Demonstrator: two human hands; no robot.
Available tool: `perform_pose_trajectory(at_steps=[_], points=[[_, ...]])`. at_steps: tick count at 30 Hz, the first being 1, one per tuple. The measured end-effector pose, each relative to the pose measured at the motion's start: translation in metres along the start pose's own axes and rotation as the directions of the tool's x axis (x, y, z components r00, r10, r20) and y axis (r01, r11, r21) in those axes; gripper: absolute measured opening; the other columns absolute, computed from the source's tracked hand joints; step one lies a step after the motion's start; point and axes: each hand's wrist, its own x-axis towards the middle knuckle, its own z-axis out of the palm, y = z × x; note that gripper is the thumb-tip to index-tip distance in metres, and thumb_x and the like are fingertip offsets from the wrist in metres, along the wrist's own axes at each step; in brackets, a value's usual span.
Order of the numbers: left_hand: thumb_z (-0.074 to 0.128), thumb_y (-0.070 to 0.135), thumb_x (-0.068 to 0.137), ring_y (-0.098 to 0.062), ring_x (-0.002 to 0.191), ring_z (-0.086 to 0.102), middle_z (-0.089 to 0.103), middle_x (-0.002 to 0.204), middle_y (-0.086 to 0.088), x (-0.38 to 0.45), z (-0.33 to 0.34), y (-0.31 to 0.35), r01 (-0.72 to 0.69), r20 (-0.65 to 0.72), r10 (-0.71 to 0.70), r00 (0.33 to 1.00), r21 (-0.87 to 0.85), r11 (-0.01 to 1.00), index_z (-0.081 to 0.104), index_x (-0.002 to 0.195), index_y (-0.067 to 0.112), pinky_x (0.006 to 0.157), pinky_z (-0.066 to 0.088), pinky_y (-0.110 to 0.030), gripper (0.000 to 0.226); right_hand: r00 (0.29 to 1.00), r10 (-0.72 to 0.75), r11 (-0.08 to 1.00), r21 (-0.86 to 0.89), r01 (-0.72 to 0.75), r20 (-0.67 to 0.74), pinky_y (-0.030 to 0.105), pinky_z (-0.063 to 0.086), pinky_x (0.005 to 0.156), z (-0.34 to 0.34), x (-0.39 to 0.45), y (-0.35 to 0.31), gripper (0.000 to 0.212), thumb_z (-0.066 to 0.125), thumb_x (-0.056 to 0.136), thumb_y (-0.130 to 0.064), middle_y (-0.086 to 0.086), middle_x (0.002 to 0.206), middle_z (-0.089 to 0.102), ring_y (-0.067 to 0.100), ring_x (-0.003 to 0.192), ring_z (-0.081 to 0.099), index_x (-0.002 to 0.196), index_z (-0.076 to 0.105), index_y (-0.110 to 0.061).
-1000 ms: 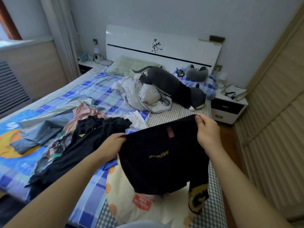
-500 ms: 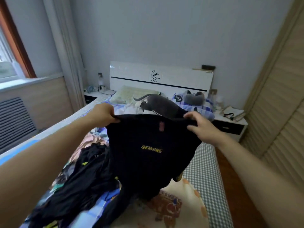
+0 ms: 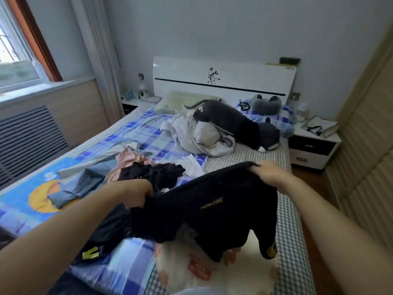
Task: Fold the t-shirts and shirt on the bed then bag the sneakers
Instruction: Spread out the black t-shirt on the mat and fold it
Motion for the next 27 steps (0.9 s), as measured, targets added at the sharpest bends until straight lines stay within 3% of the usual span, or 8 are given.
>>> perform_pose_trajectory(at_steps=[4,8,10,13,16,19,23,27], points=[[0.068,0.008,0.087,-0.018,0.072,0.069,0.066,0.079,-0.002,0.006,0.065,-0.036,0.236,0.152,-0.218,0.964,-0.115,0.965,0.066,0.088,0.015,0.061,0.058,-0.027,0.007,0.710,0.216,0.952,-0.307,-0.001,0.670,0.026,0.051,0.068,0.056,-0.031,0.068,0.044,0.066,0.092,-0.054,0.000,0.082,0.070,0.013,0.075,0.066,0.092,0.072,-0.010],[0.077,0.007,0.086,-0.016,0.048,0.054,0.055,0.062,-0.007,-0.024,0.062,-0.057,0.385,0.540,-0.090,0.837,-0.464,0.798,0.063,0.086,0.008,0.050,0.056,-0.030,0.014,0.471,0.009,0.992,0.052,-0.116,0.882,0.028,0.055,0.075,0.070,-0.044,0.116,0.049,0.082,0.082,-0.038,0.016,0.097,0.070,0.021,0.086,0.069,0.103,0.069,0.005],[0.086,0.017,0.076,-0.014,0.041,0.052,0.061,0.063,-0.011,-0.036,0.028,-0.067,0.330,0.469,0.056,0.882,-0.697,0.636,0.068,0.091,0.000,0.040,0.047,-0.023,0.029,0.517,-0.186,0.965,0.255,-0.064,0.836,0.023,0.054,0.070,0.054,-0.045,0.110,0.035,0.080,0.084,-0.031,0.013,0.090,0.071,0.016,0.078,0.068,0.093,0.074,0.002],[0.079,0.014,0.079,-0.014,0.041,0.040,0.053,0.073,-0.017,-0.022,-0.033,-0.070,0.206,0.239,0.037,0.970,-0.897,0.392,0.062,0.111,-0.011,0.040,0.027,-0.015,0.044,0.761,-0.305,0.823,0.561,-0.092,0.573,0.020,0.057,0.066,0.018,-0.038,0.076,0.011,0.085,0.077,-0.026,0.003,0.087,0.077,0.011,0.077,0.073,0.083,0.083,-0.017],[0.072,0.021,0.090,-0.013,0.043,0.031,0.040,0.063,-0.008,0.031,-0.056,-0.042,0.237,0.182,-0.153,0.971,-0.775,0.586,0.064,0.104,0.002,0.042,0.029,-0.018,0.025,0.864,-0.170,0.729,0.650,-0.213,0.474,0.029,0.060,0.083,0.001,-0.001,0.066,0.027,0.067,0.086,-0.028,0.009,0.109,0.076,0.021,0.102,0.073,0.105,0.079,-0.013],[0.063,0.015,0.096,-0.018,0.054,0.055,0.058,0.069,-0.005,0.086,-0.031,0.003,0.328,0.019,-0.370,0.929,-0.504,0.799,0.064,0.089,0.009,0.045,0.049,-0.027,0.010,0.811,0.145,0.908,0.250,-0.337,0.567,0.043,0.056,0.097,0.012,0.040,0.092,0.027,0.068,0.095,-0.022,0.017,0.116,0.073,0.031,0.107,0.071,0.112,0.071,-0.001],[0.040,0.014,0.108,-0.017,0.035,0.053,0.056,0.046,-0.007,0.130,0.044,0.029,0.595,0.418,-0.424,0.804,-0.563,0.574,0.051,0.080,0.006,0.041,0.053,-0.029,0.030,0.698,0.489,0.860,-0.424,-0.284,0.524,0.038,0.059,0.082,0.057,0.051,0.160,0.027,0.065,0.098,-0.030,0.008,0.117,0.065,0.027,0.101,0.066,0.114,0.064,-0.008],[0.033,0.017,0.110,-0.026,0.046,0.063,0.066,0.056,-0.016,0.136,0.100,0.037,0.648,0.540,-0.365,0.758,-0.560,0.517,0.059,0.086,-0.008,0.050,0.057,-0.039,0.043,0.804,0.542,0.737,-0.599,-0.313,0.246,0.028,0.048,0.057,0.094,0.027,0.204,0.028,0.056,0.100,-0.037,0.002,0.094,0.064,0.019,0.075,0.062,0.109,0.067,-0.014]])
